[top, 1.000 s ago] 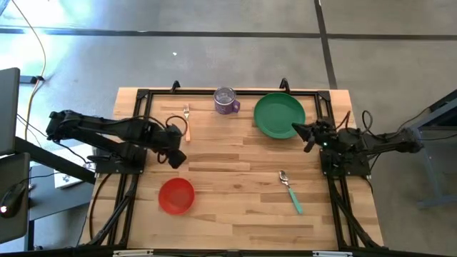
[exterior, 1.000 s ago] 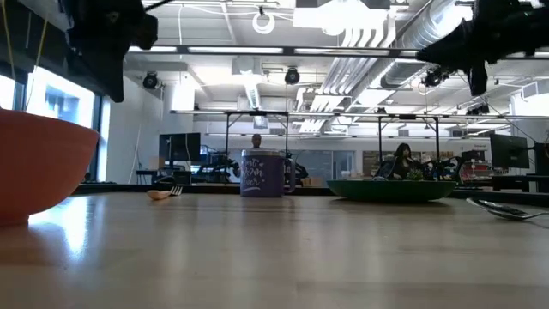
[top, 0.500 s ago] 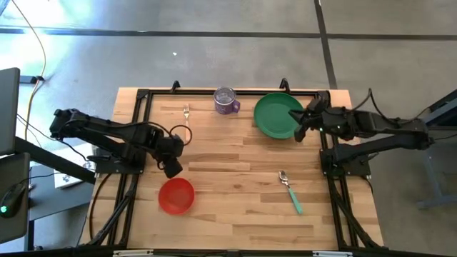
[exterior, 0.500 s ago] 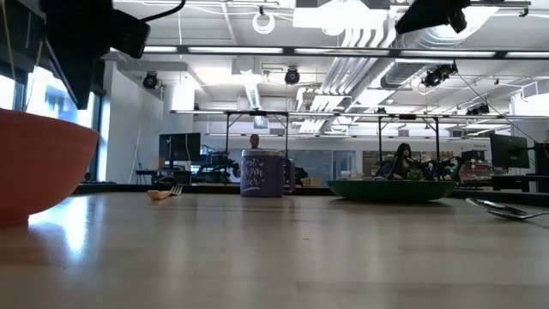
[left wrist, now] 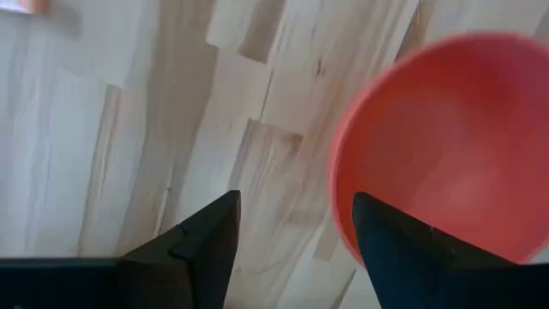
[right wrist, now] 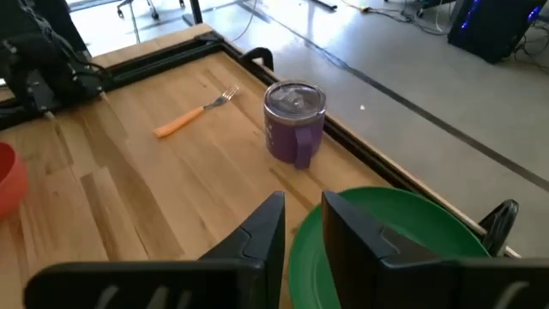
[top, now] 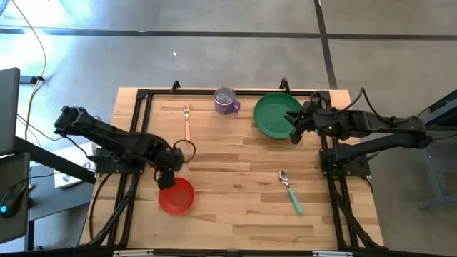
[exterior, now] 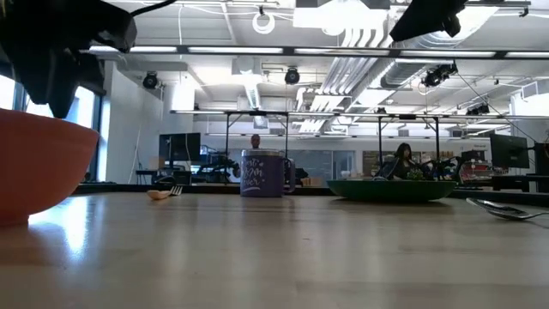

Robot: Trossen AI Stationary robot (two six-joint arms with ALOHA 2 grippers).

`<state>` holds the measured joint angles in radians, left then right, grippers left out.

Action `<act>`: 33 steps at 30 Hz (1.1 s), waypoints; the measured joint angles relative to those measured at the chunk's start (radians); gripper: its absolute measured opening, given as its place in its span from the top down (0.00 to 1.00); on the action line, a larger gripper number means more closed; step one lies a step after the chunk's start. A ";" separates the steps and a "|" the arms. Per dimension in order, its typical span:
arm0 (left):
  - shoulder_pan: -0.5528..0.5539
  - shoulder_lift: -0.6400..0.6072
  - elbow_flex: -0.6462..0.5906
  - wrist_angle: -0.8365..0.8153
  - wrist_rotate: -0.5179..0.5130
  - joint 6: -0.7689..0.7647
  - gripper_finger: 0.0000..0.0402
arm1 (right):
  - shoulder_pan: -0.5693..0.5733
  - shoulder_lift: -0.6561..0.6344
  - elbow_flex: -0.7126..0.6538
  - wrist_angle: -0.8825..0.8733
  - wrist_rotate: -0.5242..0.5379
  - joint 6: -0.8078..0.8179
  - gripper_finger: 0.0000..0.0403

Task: Set table place
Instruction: Put the orange bowl on the green plate

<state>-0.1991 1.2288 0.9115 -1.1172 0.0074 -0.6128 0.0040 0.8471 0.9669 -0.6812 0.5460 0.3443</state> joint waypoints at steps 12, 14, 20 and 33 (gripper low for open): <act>-0.078 0.182 0.000 0.054 0.003 0.003 0.47 | 0.000 0.010 0.000 0.008 0.000 -0.003 0.82; -0.076 0.199 0.000 0.060 0.002 0.003 0.47 | 0.000 0.010 0.000 0.007 0.000 -0.004 0.82; -0.077 0.232 0.000 0.116 0.000 -0.017 0.47 | 0.000 0.010 0.000 0.003 0.000 -0.005 0.82; -0.076 0.236 0.000 0.150 0.063 -0.091 0.97 | 0.000 0.010 -0.001 0.004 0.000 -0.012 0.82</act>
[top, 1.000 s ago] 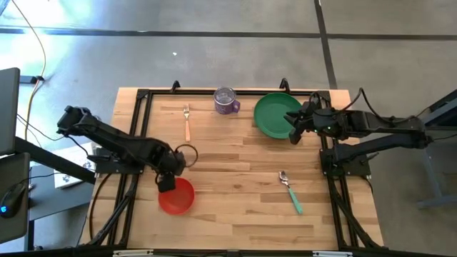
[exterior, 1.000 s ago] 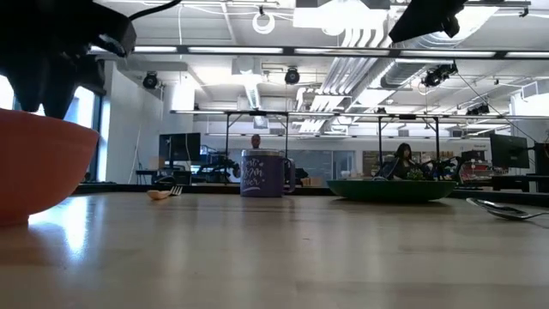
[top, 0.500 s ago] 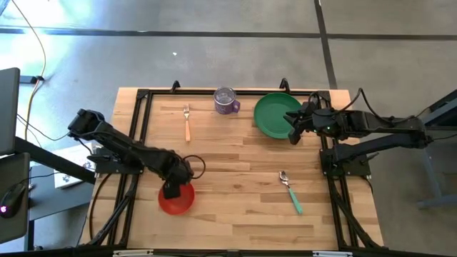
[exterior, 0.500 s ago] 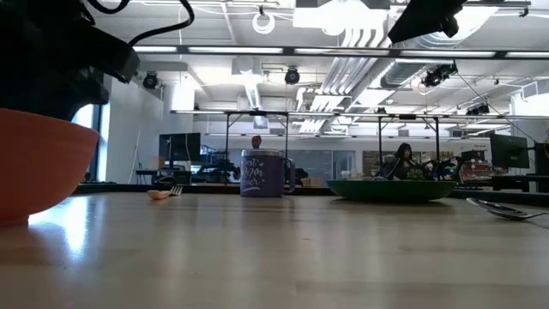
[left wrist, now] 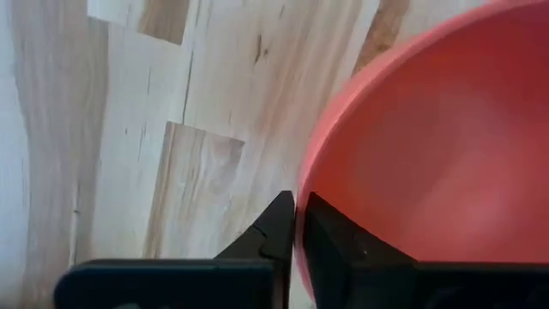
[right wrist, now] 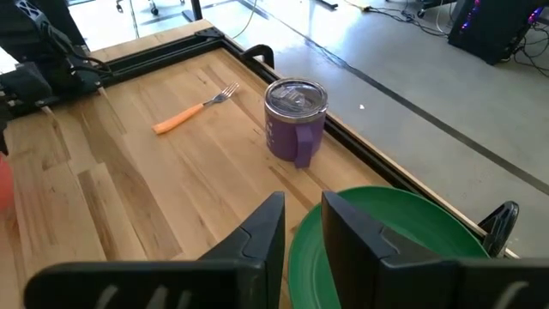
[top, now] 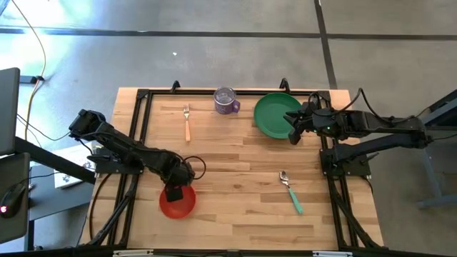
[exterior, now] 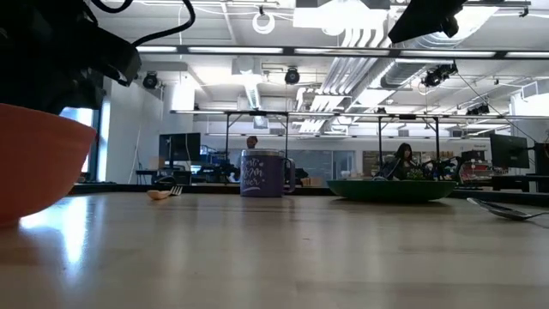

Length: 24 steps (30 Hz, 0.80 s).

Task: Set table place
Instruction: Put the orange bowl on the green plate

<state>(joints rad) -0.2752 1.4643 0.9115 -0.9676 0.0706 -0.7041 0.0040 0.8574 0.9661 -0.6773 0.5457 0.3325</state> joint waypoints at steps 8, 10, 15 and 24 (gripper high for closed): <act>0.023 0.000 0.000 0.001 -0.052 -0.146 0.99 | 0.000 0.000 0.000 0.001 0.000 0.002 0.82; 0.042 -0.001 0.000 0.008 -0.069 -0.188 0.99 | 0.000 0.000 0.000 0.001 0.000 0.003 0.82; 0.098 -0.005 0.064 0.014 -0.193 -0.218 0.99 | 0.000 0.000 0.000 0.001 0.000 0.006 0.82; 0.238 -0.006 0.312 -0.037 -0.493 -0.152 1.00 | 0.007 0.028 0.000 0.076 -0.028 0.028 0.93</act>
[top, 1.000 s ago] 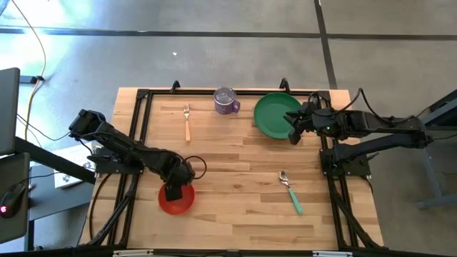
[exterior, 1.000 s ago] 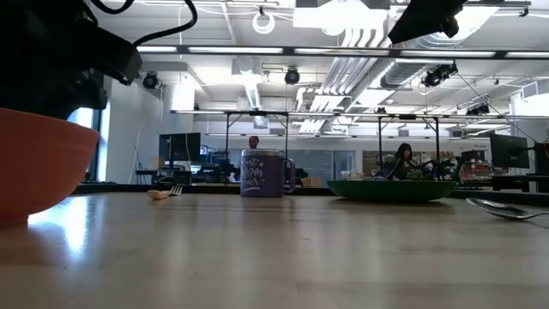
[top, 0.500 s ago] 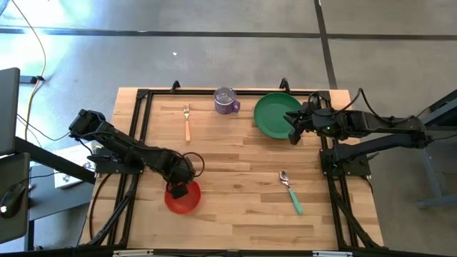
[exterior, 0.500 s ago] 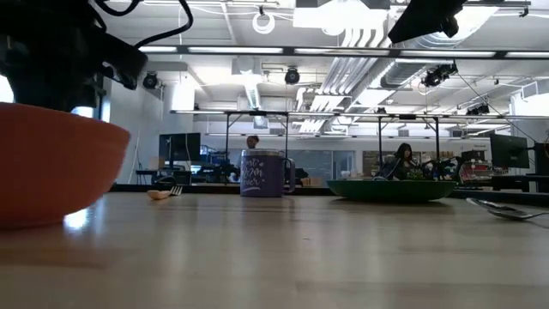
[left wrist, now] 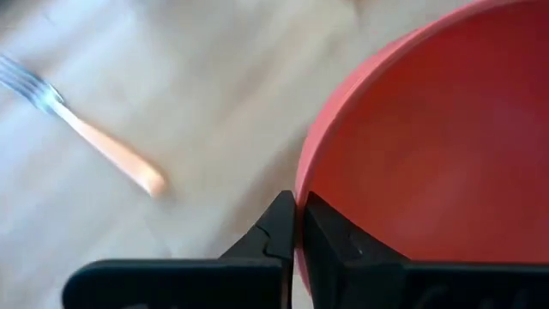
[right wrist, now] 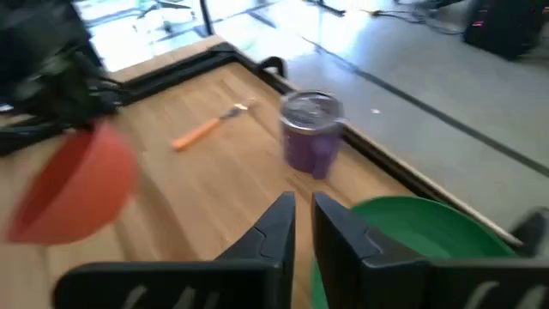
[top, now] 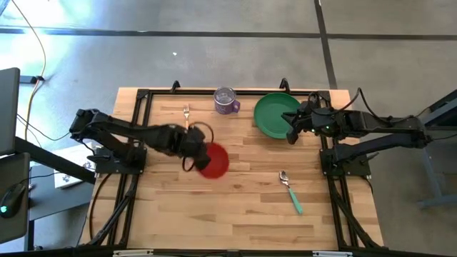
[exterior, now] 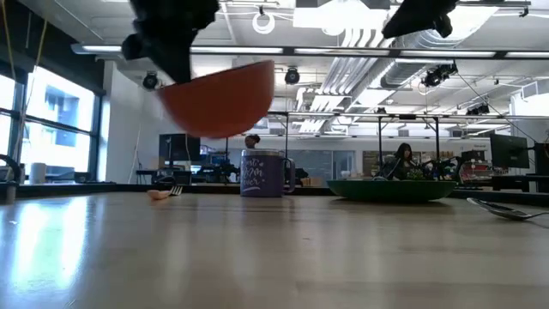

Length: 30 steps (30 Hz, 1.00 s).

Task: Set table place
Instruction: Put the orange bowl on the green plate

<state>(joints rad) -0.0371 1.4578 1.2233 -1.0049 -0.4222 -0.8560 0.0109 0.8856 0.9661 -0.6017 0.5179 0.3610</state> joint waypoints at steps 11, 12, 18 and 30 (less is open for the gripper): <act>0.193 0.000 0.063 0.014 -0.027 0.102 1.00 | -0.006 0.389 0.184 0.046 -0.110 -0.079 0.95; 0.202 0.004 0.063 0.009 -0.023 0.108 1.00 | -0.010 0.429 0.236 0.009 -0.115 -0.092 0.95; 0.227 0.034 0.063 0.029 -0.014 0.135 1.00 | -0.032 0.671 0.597 -0.274 -0.149 -0.159 0.83; 0.227 0.066 0.062 0.068 0.003 0.167 1.00 | -0.044 1.052 1.049 -0.629 -0.194 -0.131 0.54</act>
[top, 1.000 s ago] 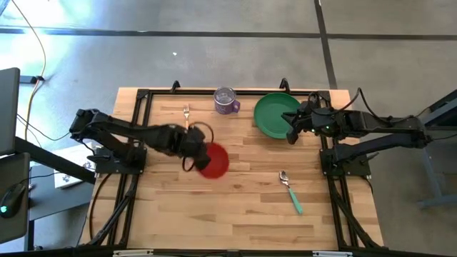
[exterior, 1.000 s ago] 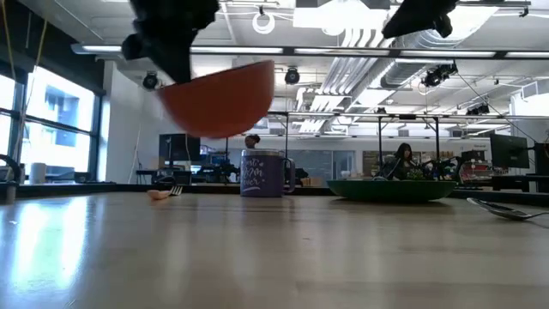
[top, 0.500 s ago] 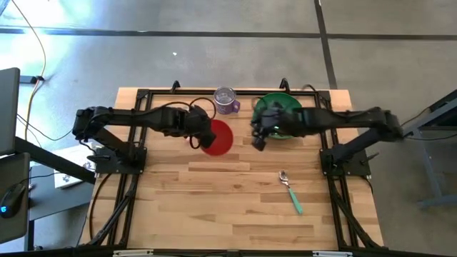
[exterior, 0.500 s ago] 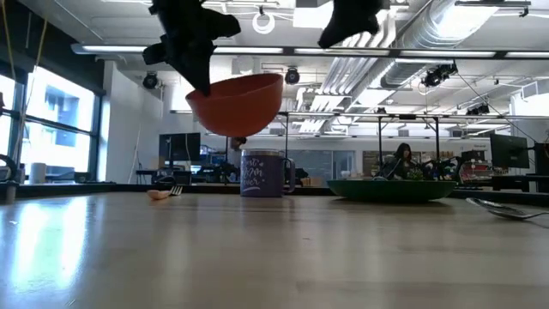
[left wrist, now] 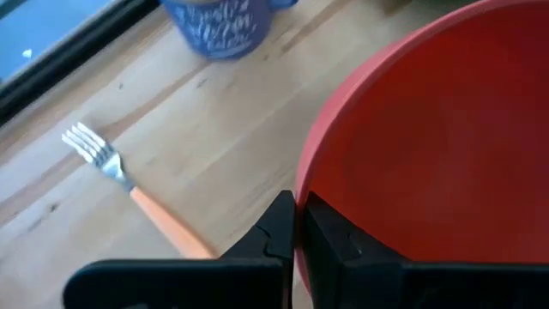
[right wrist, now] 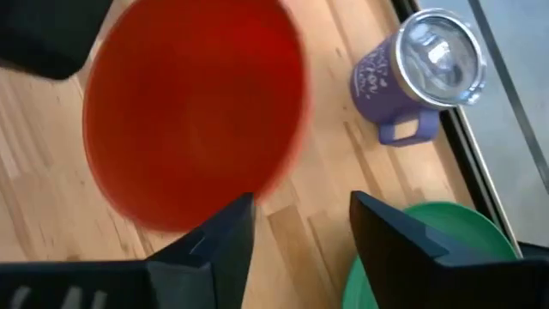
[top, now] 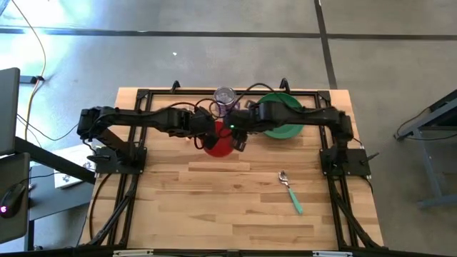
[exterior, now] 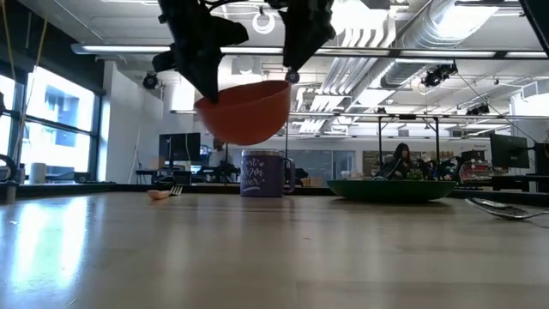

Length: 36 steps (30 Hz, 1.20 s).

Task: Set table place
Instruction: Put the orange bowl on the green plate

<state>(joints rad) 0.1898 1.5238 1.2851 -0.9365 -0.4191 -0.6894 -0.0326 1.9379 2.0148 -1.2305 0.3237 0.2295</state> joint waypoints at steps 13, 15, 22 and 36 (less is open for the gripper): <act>0.000 0.000 0.000 0.002 0.000 0.031 1.00 | 0.000 0.074 0.033 0.047 -0.002 0.042 0.52; 0.000 0.000 0.000 0.000 0.000 0.032 1.00 | 0.000 0.083 0.033 0.051 -0.002 0.040 0.52; 0.001 0.000 -0.001 -0.003 0.008 0.035 1.00 | -0.015 0.090 0.033 0.046 0.007 0.040 0.52; 0.001 0.000 -0.001 -0.006 0.010 0.035 1.00 | -0.019 0.100 0.033 0.045 0.030 0.033 0.56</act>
<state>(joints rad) 0.1905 1.5242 1.2842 -0.9424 -0.4088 -0.6544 -0.0521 2.0377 2.0476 -1.1853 0.3538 0.2623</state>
